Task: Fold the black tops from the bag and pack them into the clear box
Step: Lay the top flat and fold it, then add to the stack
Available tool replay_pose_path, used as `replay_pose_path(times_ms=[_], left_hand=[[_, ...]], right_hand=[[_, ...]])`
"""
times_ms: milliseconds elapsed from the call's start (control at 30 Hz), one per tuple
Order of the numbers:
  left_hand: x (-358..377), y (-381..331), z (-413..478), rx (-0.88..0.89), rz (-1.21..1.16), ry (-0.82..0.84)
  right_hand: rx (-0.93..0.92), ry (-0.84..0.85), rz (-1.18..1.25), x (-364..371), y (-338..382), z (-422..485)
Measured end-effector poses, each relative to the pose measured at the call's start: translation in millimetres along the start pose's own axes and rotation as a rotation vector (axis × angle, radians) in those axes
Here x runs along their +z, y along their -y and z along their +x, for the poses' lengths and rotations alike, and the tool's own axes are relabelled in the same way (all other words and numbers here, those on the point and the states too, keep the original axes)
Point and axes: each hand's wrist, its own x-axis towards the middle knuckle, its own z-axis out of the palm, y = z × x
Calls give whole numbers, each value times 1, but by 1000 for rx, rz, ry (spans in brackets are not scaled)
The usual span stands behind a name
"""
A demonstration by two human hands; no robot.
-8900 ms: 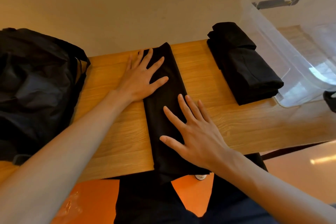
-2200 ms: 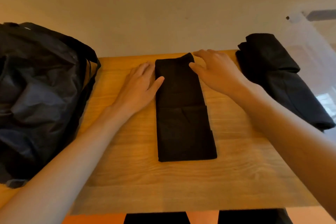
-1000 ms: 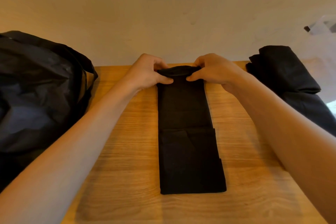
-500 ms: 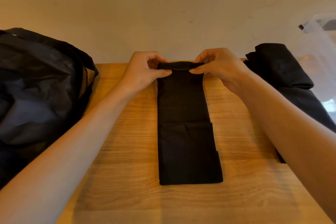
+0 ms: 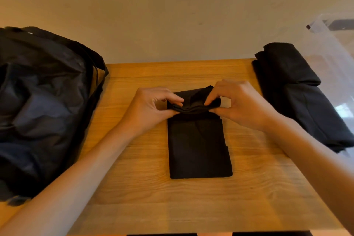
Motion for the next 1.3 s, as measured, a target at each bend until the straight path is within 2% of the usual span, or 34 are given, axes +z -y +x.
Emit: replay_pose_path(times_ms=[133, 267, 400, 500, 600, 900, 1033, 1200, 1300], left_hand=[[3, -2, -12, 68, 59, 24], [7, 3, -13, 148, 215, -9], [3, 9, -2, 26, 304, -32], [-1, 17, 9, -88, 311, 64], [-4, 21, 16, -70, 314, 109], [0, 20, 27, -63, 385, 51], [2, 20, 34, -59, 431, 63], [-2, 27, 27, 52, 455, 73], [1, 26, 20, 79, 468, -7]], right_hand=[[-41, 14, -10, 0, -2, -10], [-41, 25, 2, 3, -1, -15], [-41, 21, 11, 4, 0, -15], [-60, 40, 0, 5, -2, -16], [-72, 17, -15, 8, -5, -17], [-88, -22, -15, 11, -5, -18], [-121, 33, -49, 15, -8, -19], [-114, 54, -36, 14, -11, -22], [-150, 31, -69, 12, -9, -25]])
